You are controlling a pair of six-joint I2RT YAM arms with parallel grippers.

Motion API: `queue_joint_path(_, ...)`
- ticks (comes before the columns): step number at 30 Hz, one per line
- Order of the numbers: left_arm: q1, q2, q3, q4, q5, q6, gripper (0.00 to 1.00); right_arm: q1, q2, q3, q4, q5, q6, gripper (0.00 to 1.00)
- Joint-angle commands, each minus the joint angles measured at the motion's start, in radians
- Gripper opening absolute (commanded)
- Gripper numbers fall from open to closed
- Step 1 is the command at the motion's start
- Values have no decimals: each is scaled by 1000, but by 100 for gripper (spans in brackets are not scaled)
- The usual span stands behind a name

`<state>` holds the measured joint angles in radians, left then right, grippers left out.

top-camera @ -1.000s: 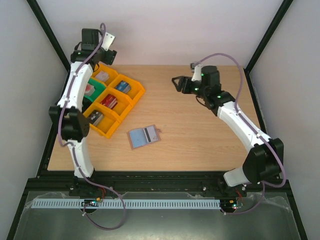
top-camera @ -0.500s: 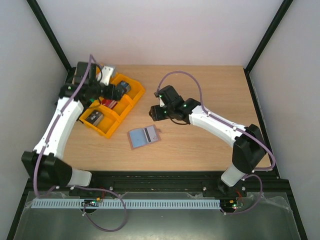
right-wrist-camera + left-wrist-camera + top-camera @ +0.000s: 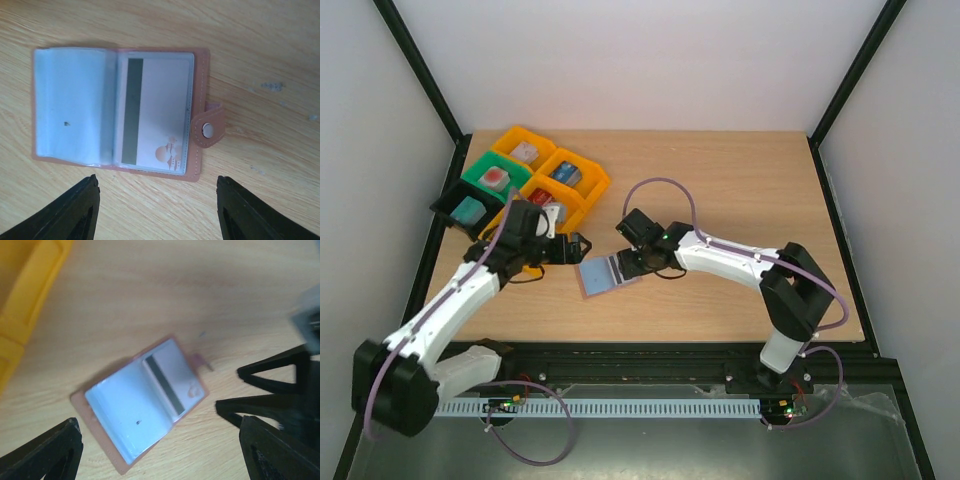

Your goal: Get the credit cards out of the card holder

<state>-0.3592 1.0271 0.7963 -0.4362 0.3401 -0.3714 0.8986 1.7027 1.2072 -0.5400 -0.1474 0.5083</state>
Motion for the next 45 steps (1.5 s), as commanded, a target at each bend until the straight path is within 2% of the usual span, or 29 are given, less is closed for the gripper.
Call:
queue_joint_path(1,-8,119,-39,109,66,-82,87,6,35,-23,54,-18,50,62)
queue_joint_path(13,-46,338,-82,103,-11,-136,89,2,180,12,25,35,39,62)
queue_joint_path(16,-46,374,-96,96,-45,-160,93,-12,177,-4,56,4,60,61)
queue_joint_path(22,-59,451,-113,150,-29,-157,96,-36,140,-60,134,-66,98,58)
queue_joint_path(28,-71,519,-155,280,0,-162,98,-60,115,-137,216,-145,136,57)
queue_joint_path(34,-162,574,-101,325,31,-135,87,-70,68,-201,327,-234,212,55)
queue_joint_path(42,-192,581,-83,351,54,-121,70,-84,48,-270,442,-283,279,50)
queue_joint_path(44,-194,578,-74,338,44,-118,54,-85,44,-269,430,-274,274,49)
queue_joint_path(45,-194,572,-69,326,26,-119,40,-88,37,-268,424,-262,272,49)
